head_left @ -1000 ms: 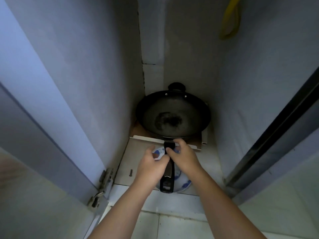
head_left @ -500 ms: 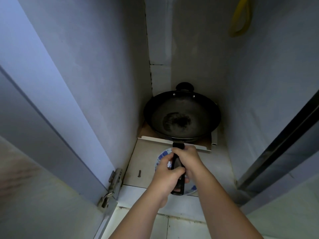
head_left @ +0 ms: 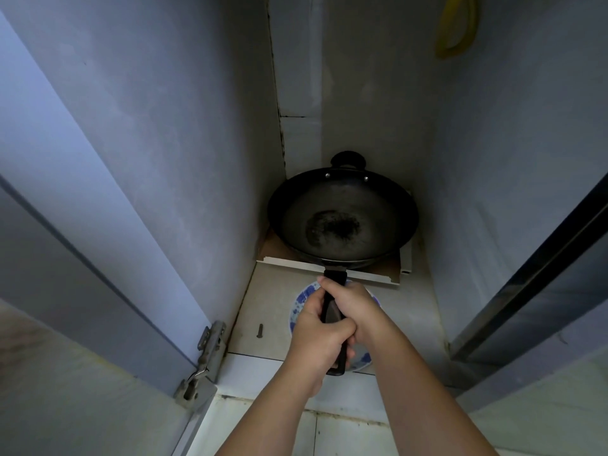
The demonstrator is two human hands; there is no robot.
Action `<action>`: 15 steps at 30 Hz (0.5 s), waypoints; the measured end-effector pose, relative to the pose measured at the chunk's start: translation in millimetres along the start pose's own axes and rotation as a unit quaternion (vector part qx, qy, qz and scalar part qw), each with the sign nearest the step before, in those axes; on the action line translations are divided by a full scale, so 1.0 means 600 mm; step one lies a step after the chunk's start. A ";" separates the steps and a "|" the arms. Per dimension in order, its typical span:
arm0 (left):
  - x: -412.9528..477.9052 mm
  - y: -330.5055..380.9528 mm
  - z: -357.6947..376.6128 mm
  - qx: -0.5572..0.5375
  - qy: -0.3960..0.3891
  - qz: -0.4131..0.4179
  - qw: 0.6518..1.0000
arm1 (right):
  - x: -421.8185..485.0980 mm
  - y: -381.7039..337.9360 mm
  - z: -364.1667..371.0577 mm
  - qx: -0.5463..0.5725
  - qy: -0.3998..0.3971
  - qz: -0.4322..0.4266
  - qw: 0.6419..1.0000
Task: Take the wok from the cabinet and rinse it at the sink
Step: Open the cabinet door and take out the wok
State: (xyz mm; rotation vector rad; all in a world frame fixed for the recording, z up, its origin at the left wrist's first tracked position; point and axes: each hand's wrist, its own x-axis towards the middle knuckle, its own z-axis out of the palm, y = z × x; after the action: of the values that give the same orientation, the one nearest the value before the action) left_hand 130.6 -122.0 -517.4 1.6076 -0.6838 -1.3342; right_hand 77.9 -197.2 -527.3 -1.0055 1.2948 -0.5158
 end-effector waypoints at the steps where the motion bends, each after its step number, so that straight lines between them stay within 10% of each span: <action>1: -0.001 0.000 0.000 0.001 0.005 0.005 1.000 | -0.002 0.000 0.000 -0.001 0.000 -0.008 1.000; 15: -0.021 0.015 0.004 0.011 0.037 0.036 0.999 | -0.019 -0.008 0.006 0.007 0.022 -0.004 1.000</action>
State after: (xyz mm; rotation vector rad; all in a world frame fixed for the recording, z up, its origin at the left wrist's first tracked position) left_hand 126.1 -116.0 -503.7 1.6264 -0.7070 -1.2137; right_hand 79.4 -189.5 -517.1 -0.9928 1.3242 -0.5557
